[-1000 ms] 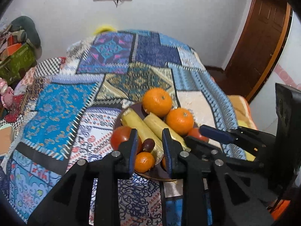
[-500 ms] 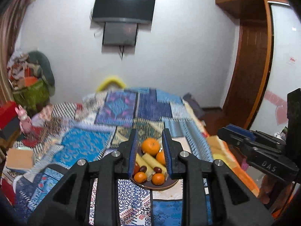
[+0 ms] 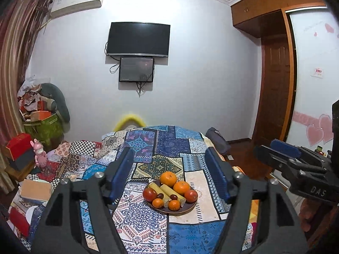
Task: Organize fruits
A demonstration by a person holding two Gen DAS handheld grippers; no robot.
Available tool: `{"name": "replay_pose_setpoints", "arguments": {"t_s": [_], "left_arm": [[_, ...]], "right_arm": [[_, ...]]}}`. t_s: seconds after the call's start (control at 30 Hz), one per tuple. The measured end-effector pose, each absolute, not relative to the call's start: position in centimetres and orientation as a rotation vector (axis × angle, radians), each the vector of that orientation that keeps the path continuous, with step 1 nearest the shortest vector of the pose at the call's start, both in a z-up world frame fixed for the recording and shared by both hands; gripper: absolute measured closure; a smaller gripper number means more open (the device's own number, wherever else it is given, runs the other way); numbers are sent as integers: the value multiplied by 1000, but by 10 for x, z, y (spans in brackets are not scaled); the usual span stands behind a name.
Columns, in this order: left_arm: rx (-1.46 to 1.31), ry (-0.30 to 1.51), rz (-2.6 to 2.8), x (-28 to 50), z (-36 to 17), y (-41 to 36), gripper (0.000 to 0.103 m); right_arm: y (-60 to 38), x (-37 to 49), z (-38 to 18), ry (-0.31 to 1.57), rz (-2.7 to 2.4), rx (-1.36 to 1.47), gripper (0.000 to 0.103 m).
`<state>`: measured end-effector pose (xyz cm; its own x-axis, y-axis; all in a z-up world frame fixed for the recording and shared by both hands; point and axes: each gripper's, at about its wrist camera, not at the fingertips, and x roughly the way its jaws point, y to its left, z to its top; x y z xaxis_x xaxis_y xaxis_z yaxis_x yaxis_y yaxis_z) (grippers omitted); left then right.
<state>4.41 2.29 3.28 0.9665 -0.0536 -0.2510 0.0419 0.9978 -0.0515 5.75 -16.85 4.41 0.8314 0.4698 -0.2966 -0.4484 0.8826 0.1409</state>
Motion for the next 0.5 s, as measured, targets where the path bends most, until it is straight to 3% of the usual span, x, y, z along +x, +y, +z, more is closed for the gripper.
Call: {"name": "replay_pose_setpoints", "arguments": {"t_s": [0.03,0.1,0.17,0.27,0.5], "left_arm": [[-42,253,-49,42,33,23,28],[-34,249,-37,38,33,23,12],[-35,240,-28,34,33,24,4],[-40,237,-32,30,34,25,1],[-26,231,-23,26,32,22,0]], "right_arm": [[-169,55,45,324,477,64,25],[-170,52,46,317,463,57,17],[-170,51,46,313,450,51,11],[-171,46,46,302,430,50,0],[-169,41,44,298,415,32,0]]}}
